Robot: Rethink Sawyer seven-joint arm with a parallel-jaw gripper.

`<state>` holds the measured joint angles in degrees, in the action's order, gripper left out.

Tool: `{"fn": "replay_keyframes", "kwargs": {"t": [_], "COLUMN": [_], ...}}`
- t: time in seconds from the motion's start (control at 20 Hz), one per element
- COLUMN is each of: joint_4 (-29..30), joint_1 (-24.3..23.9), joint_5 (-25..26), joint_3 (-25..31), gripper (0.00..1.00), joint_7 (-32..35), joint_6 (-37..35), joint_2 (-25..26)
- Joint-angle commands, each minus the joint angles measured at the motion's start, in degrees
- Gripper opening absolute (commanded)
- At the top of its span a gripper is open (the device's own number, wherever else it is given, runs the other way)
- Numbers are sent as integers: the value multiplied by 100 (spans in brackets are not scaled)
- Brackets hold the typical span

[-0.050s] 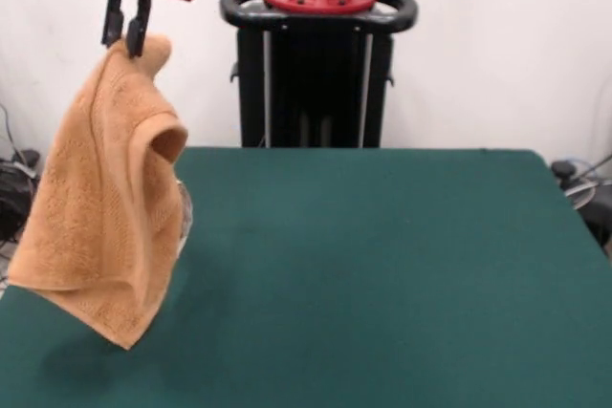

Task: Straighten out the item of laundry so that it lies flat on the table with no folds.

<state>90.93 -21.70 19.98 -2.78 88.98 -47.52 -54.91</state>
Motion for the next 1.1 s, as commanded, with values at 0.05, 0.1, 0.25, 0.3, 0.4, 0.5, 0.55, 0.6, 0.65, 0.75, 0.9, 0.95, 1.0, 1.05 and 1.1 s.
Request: {"fn": "replay_keyframes", "kwargs": {"t": [0.05,0.1,0.25,0.3,0.4,0.5,0.55,0.6,0.65,0.75,0.9,0.95,1.0,1.05,1.1], "joint_4": [1211,1311,1590,1713,1789,1923,2057,2171,2223,2325,2340,2362,2415,2428,2460], "joint_1": [523,598,688,693,804,828,761,722,703,664,778,846,907,983,1008], "joint_5": [169,163,-57,-147,-251,-404,-552,-663,-733,-897,-1127,-1221,-1327,-1371,-1415], "joint_3": [335,309,368,403,364,417,518,604,688,869,963,960,959,949,985], "gripper": [0,0,0,0,0,0,0,0,0,0,0,0,0,0,0], "joint_7": [680,882,1132,1158,1228,1226,1223,1228,1177,1101,1097,1203,1349,1435,1457], "joint_6": [982,1229,1622,1749,1737,1842,1991,2165,2246,2356,2244,2283,2413,2565,2676], "joint_2": [101,218,535,619,800,996,1108,1180,1250,1409,1546,1584,1612,1661,1702]}}
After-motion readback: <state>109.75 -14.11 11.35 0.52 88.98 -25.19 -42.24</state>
